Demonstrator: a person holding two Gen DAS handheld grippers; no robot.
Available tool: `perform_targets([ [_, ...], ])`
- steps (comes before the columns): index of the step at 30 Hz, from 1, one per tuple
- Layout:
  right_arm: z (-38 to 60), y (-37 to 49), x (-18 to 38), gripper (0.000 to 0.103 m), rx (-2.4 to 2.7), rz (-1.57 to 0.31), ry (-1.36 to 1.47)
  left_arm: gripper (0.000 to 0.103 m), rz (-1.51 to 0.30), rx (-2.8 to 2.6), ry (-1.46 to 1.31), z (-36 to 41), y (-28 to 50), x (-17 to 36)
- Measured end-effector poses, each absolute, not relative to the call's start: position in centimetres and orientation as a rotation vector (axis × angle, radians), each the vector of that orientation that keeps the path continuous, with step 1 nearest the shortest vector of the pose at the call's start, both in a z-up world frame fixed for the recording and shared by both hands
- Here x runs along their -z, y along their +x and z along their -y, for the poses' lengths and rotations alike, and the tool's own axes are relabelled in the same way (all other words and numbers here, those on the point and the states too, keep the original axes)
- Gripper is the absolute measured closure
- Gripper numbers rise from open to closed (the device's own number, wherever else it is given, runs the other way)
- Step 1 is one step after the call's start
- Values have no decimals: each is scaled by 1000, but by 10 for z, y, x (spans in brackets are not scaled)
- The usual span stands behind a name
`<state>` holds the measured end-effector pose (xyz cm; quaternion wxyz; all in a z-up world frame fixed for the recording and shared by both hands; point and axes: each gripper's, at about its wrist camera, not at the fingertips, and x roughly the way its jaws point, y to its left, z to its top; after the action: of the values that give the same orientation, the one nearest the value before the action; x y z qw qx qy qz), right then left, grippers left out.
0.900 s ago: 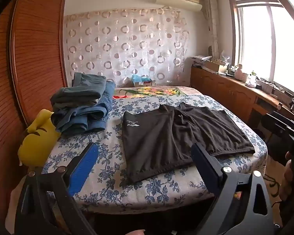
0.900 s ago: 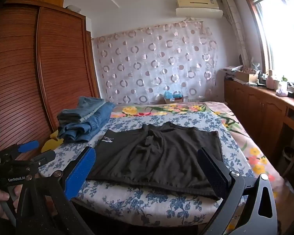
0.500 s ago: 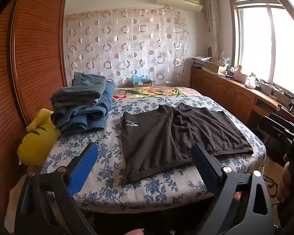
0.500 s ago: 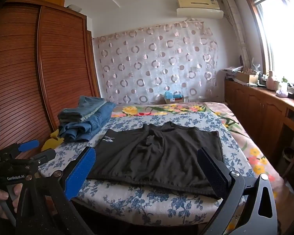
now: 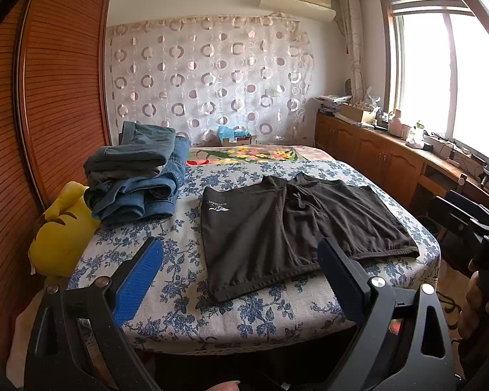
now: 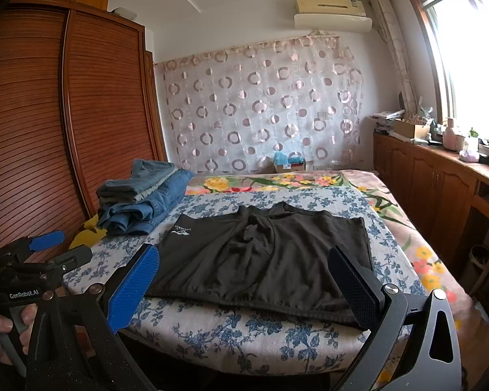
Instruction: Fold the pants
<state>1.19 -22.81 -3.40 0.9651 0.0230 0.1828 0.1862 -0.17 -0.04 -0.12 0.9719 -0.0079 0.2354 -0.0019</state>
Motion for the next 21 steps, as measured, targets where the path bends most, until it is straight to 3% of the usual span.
perform_targets([
  [21,227,11,35,0,-380,-369,49,7,-469,3,-17,9,-3,-5],
])
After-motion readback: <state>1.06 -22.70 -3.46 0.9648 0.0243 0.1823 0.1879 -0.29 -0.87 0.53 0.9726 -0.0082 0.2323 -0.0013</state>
